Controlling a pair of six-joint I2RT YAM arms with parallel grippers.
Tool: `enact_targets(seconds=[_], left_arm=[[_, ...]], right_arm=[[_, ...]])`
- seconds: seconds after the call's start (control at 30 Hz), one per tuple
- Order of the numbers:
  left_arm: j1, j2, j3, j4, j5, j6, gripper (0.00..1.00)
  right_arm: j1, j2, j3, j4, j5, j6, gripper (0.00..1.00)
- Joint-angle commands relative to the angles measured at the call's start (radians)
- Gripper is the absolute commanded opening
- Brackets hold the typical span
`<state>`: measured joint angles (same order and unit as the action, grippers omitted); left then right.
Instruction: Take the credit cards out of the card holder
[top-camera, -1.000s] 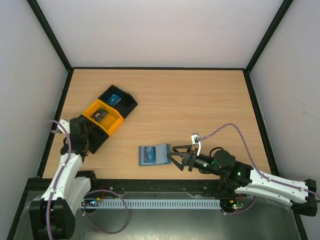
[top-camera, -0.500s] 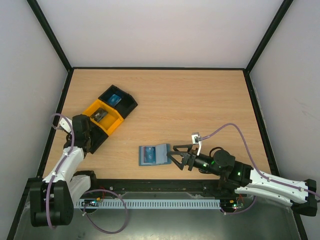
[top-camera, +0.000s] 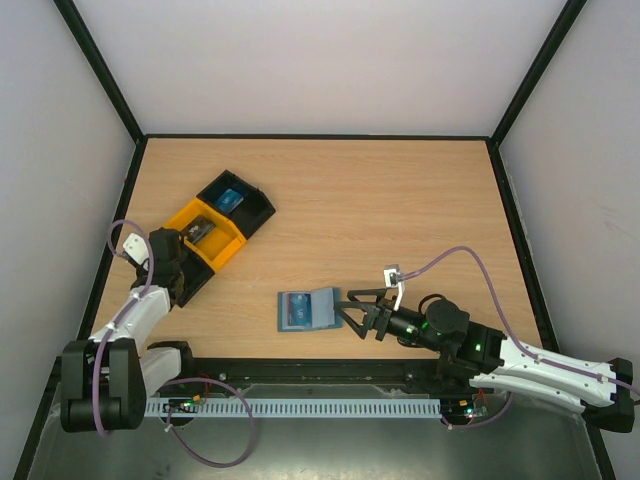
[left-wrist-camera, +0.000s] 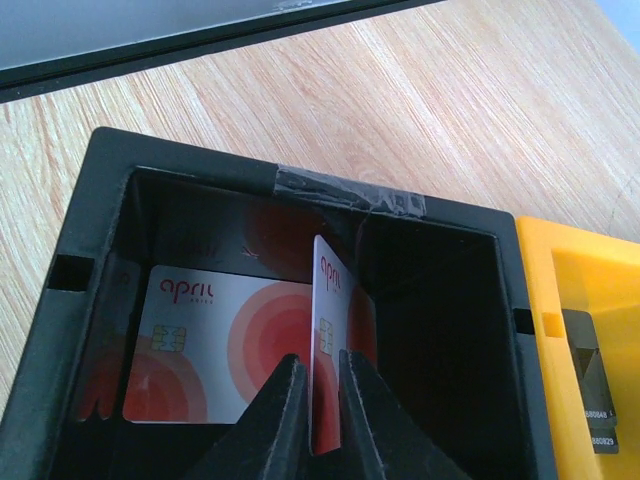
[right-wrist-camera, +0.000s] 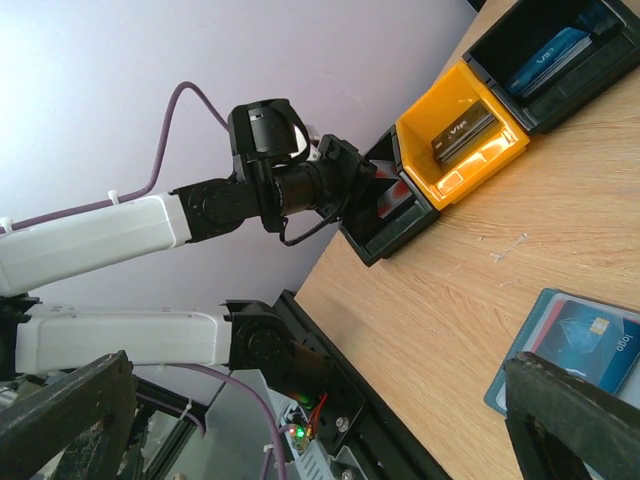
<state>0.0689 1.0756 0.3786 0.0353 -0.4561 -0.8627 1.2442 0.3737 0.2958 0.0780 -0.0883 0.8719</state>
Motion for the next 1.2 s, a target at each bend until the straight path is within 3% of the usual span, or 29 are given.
enact_targets(seconds=[0.0,0.17,0.5,0.73,0.9,1.07,1.17], left_arm=[[0.006,0.007,0.023,-0.005,-0.038,0.011,0.11],[0.006,0.016,0.039,-0.029,-0.052,0.003,0.14],[0.006,-0.025,0.090,-0.136,-0.094,-0.049,0.31],[0.006,-0.070,0.167,-0.262,-0.077,-0.051,0.73],[0.006,-0.111,0.266,-0.406,0.040,0.024,0.98],[0.006,-0.211,0.293,-0.463,0.242,0.134,1.00],[0.005,-0.253,0.288,-0.466,0.437,0.206,1.00]], right_arm=[[0.007,-0.009,0.000,-0.011,0.024,-0.003,0.98],[0.006,-0.010,-0.001,-0.013,0.025,-0.001,0.98],[0.006,-0.017,-0.005,-0.047,0.057,0.024,0.98],[0.006,0.030,0.027,-0.107,0.098,0.040,0.98],[0.006,0.060,0.043,-0.105,0.114,0.052,0.98],[0.006,0.155,0.058,-0.109,0.140,0.073,0.98],[0.006,0.226,0.087,-0.114,0.148,0.077,0.99]])
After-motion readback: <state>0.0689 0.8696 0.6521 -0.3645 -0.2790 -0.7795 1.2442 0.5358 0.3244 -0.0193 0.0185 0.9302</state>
